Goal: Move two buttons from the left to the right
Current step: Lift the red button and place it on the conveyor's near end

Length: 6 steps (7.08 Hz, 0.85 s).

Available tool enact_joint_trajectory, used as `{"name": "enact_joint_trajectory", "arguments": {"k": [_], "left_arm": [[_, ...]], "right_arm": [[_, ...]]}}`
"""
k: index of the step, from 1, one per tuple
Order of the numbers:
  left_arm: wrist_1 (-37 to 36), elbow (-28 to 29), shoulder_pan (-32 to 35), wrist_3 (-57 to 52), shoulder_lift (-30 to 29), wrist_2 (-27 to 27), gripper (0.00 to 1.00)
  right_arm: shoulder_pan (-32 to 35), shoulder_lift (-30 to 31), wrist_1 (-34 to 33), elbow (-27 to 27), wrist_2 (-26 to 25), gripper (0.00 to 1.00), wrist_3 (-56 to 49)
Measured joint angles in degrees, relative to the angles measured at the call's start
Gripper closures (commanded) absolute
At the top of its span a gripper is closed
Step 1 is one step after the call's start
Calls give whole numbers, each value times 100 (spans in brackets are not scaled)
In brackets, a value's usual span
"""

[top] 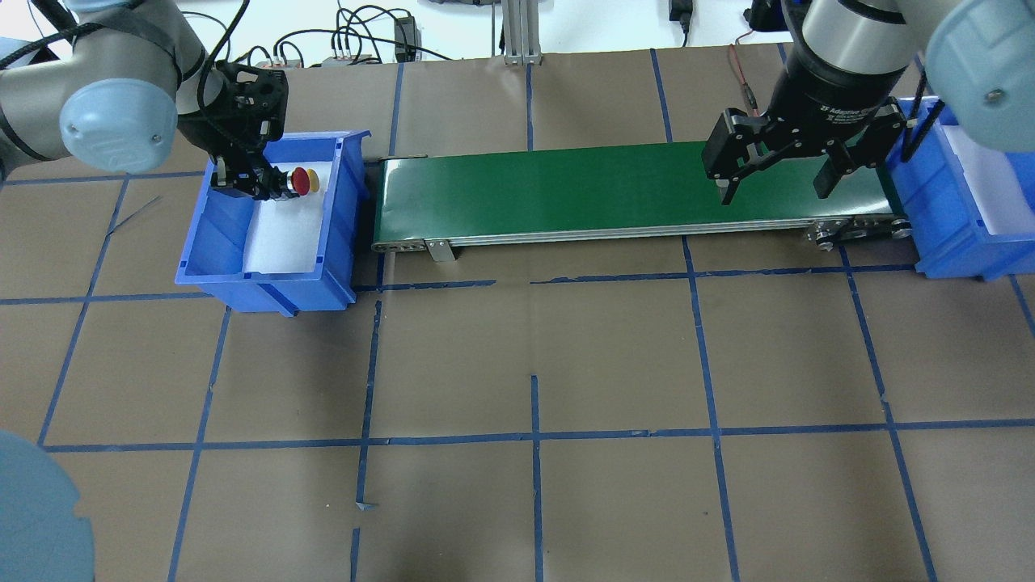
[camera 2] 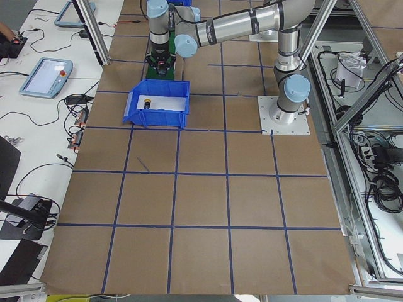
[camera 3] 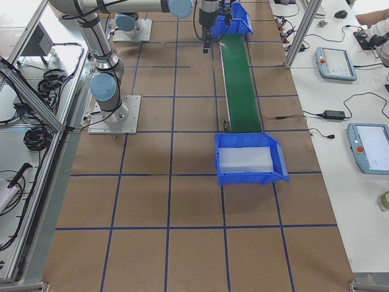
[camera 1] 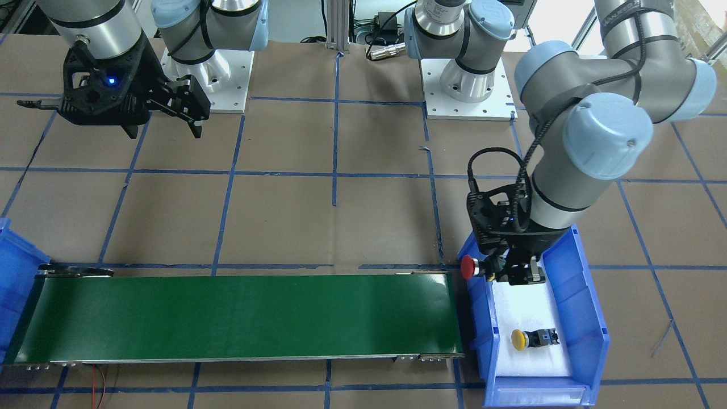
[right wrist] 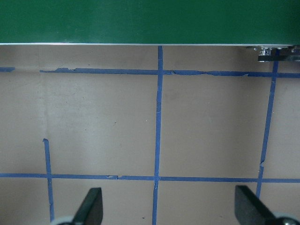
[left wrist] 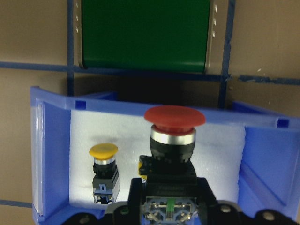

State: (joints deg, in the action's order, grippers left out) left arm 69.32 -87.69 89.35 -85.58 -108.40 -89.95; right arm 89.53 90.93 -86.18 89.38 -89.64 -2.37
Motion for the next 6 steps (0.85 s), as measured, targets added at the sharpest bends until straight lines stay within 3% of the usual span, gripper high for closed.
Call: {"name": "enact_joint_trajectory", "arguments": {"k": [3, 6], "left_arm": [[-543, 19, 820, 671, -640, -42, 93], [-954, 26, 921, 873, -970, -69, 87]], "right_arm": [[20, 10, -10, 11, 28, 0, 10], [-10, 2, -53, 6, 28, 0, -17]]}}
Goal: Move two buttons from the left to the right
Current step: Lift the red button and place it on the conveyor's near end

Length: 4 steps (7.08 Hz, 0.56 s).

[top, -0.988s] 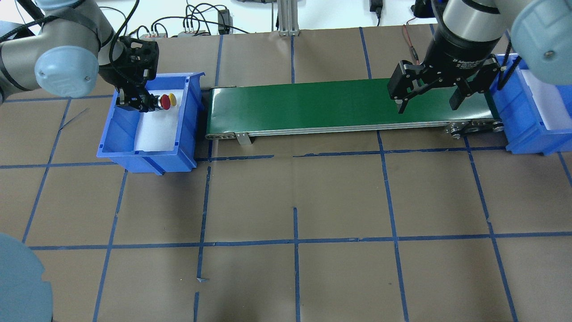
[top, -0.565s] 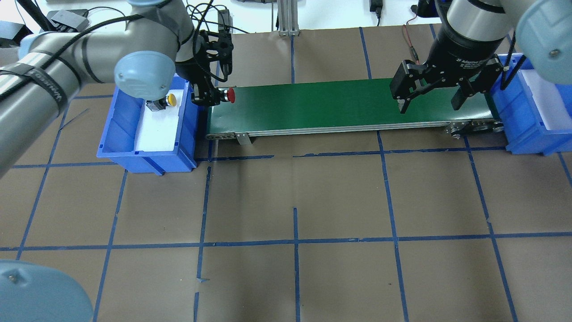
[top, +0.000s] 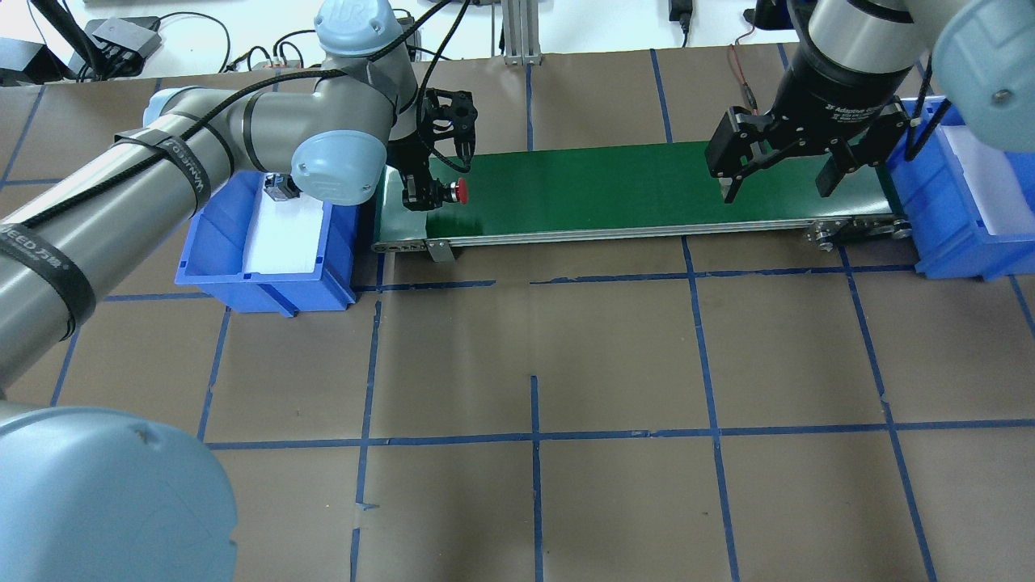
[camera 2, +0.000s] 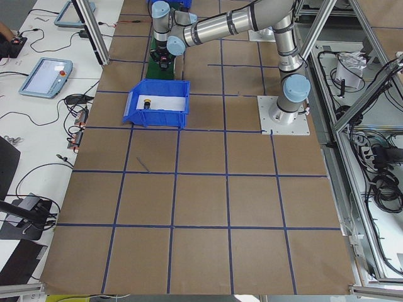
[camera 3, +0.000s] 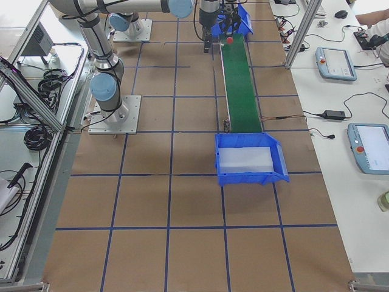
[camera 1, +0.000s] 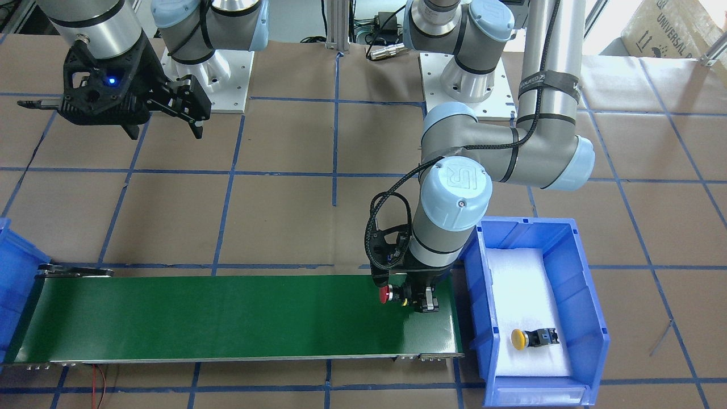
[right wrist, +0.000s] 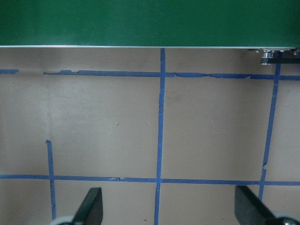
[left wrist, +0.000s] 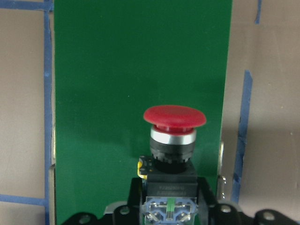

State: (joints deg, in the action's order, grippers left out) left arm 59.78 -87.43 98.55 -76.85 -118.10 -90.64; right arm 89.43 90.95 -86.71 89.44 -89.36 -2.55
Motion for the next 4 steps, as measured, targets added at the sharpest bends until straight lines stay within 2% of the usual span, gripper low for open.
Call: {"name": "enact_joint_trajectory", "arguments": {"k": [1, 2, 3, 4], "left_arm": [[-106, 3, -6, 13, -37, -6, 82], [-198, 3, -14, 26, -64, -11, 73], [-239, 2, -17, 29, -102, -12, 22], [-256, 1, -22, 30, -155, -6, 3]], "right_arm": [[-8, 0, 6, -1, -23, 0, -5], [-10, 8, 24, 0, -29, 0, -8], [-11, 14, 18, 2, -14, 0, -8], [-8, 17, 7, 3, -3, 0, -9]]}}
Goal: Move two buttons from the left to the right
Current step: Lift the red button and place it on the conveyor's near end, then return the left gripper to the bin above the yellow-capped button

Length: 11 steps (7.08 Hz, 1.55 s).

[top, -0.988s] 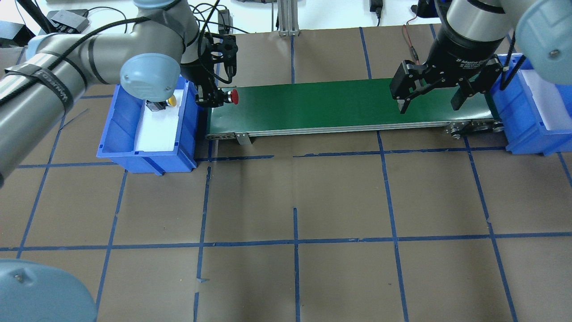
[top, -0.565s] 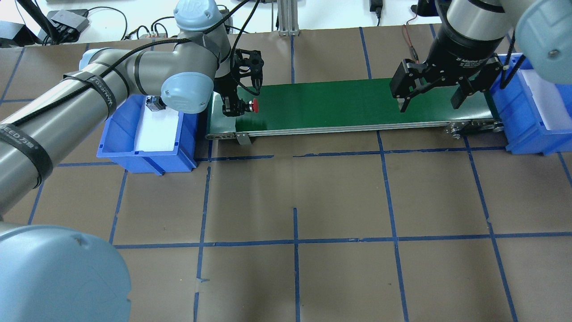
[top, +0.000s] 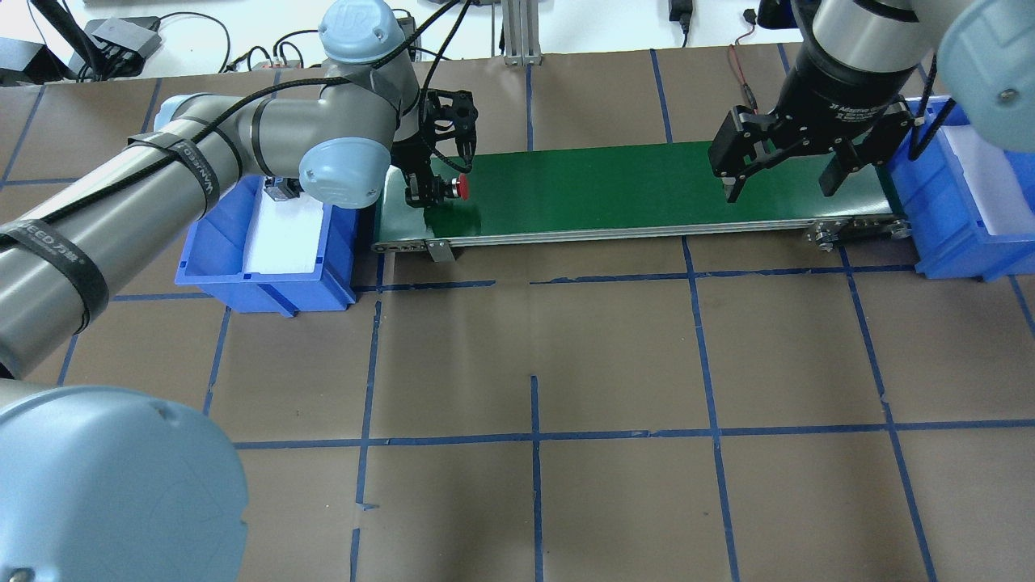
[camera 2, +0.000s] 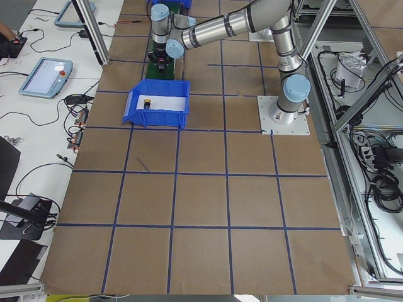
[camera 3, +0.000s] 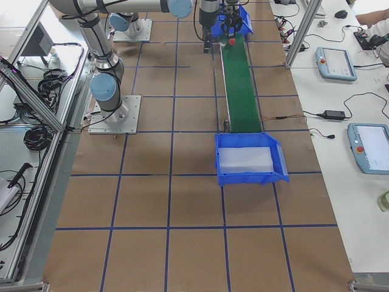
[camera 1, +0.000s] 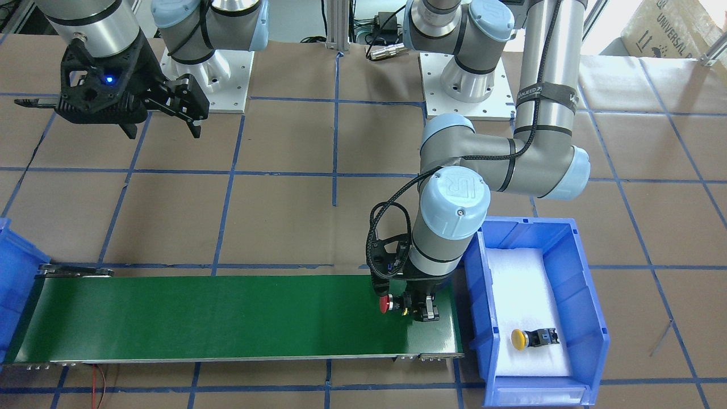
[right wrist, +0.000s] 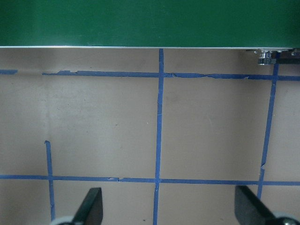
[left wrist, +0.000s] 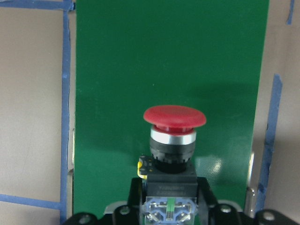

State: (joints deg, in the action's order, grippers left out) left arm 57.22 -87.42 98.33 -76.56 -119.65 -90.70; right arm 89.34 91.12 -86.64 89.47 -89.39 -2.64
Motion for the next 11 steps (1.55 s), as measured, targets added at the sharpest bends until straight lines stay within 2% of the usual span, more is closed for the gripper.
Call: {"name": "enact_joint_trajectory", "arguments": {"k": [3, 5, 7, 9, 11], "left_arm": [[55, 7, -146, 23, 188, 36, 0], [264, -3, -757, -50, 706, 56, 0], [394, -9, -1281, -226, 925, 47, 0], [409, -103, -1817, -965, 815, 110, 0], [389, -30, -2039, -1673, 329, 221, 1]], "right_arm": [[23, 7, 1, -12, 24, 0, 0], [24, 12, 26, -4, 1, 0, 4], [8, 18, 32, 2, -29, 0, 1], [2, 17, 37, 6, -36, 0, 0], [-2, 19, 40, 2, -40, 0, 0]]}}
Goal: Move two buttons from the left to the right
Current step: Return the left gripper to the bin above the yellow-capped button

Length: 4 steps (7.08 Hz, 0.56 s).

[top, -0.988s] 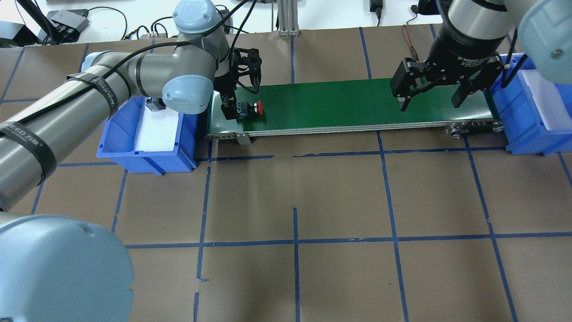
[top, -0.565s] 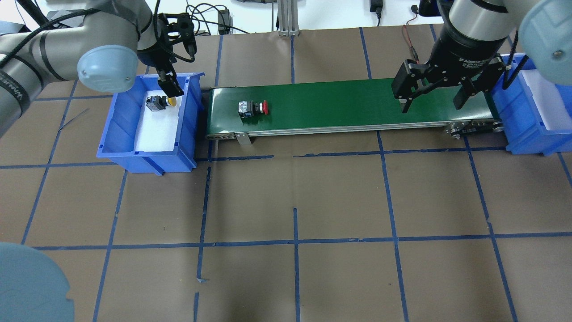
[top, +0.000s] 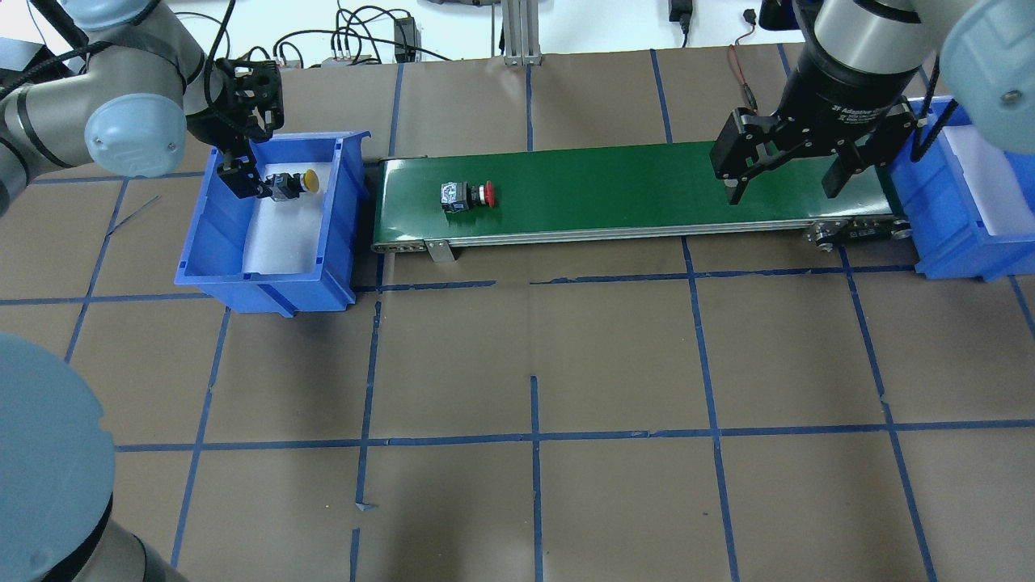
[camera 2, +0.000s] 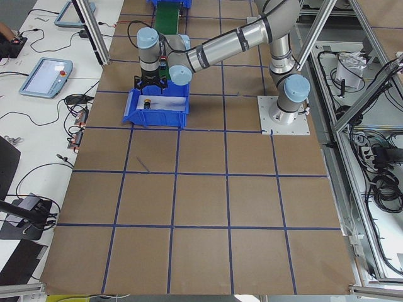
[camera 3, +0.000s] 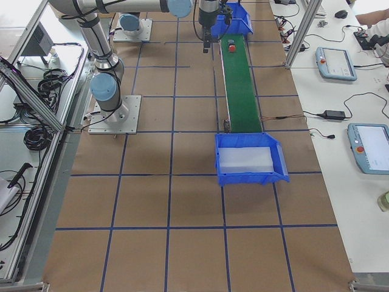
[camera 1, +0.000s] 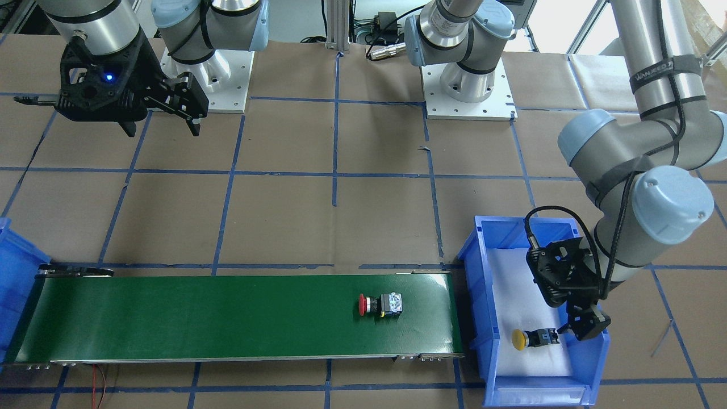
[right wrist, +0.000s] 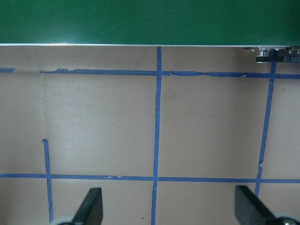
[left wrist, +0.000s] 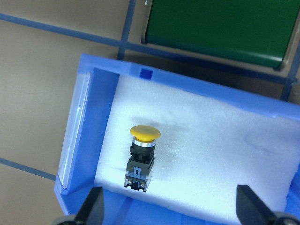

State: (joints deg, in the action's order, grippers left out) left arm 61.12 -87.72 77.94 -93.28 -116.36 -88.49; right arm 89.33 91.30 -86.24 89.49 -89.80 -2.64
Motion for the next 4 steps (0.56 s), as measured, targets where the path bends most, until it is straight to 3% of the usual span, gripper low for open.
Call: {"name": "enact_joint_trajectory", "arguments": {"k": [4], "left_arm": [[-42, 240, 16, -297, -546, 8, 2]], "right_arm": [[38, -1, -81, -1, 38, 0, 0]]}}
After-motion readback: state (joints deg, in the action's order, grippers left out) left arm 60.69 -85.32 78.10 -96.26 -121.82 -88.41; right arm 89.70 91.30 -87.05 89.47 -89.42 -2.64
